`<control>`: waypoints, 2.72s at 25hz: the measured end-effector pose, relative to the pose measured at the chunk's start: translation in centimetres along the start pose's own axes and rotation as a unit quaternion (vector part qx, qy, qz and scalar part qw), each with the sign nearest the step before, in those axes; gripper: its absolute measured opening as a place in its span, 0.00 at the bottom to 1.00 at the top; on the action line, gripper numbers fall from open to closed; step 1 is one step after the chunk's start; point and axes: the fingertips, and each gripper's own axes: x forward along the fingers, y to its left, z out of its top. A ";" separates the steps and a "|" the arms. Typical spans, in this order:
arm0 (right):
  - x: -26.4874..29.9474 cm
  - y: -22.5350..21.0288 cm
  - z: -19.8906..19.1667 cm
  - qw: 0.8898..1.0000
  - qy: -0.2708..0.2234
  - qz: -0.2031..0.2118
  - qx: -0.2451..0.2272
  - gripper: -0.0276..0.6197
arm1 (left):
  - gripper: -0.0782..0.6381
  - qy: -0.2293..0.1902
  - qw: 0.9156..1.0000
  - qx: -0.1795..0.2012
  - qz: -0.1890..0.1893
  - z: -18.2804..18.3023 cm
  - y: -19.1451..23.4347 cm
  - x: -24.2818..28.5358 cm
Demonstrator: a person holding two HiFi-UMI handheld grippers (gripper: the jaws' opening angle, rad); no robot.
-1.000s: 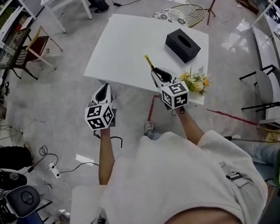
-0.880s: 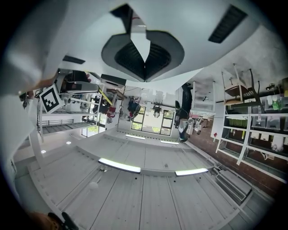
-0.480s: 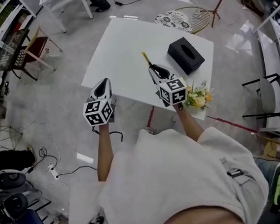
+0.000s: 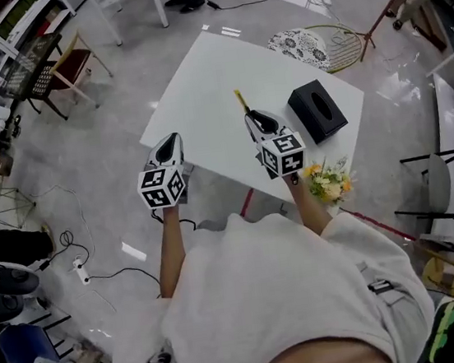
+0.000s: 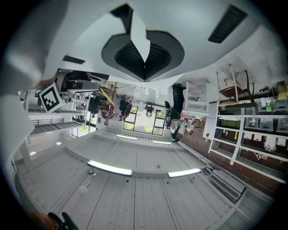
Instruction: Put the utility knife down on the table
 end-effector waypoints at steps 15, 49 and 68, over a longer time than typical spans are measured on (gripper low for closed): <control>4.2 0.9 0.0 1.000 0.022 0.005 -0.009 0.17 | 0.14 0.009 1.000 -0.025 0.008 -0.5 4.2 1.7; 21.4 -2.4 4.9 0.993 0.054 -0.104 0.029 0.17 | 0.14 0.078 0.989 -0.011 -0.123 3.6 16.9 19.9; 25.5 -2.0 0.5 0.992 0.101 -0.046 0.052 0.17 | 0.14 0.114 0.990 -0.031 -0.073 -0.1 19.4 19.8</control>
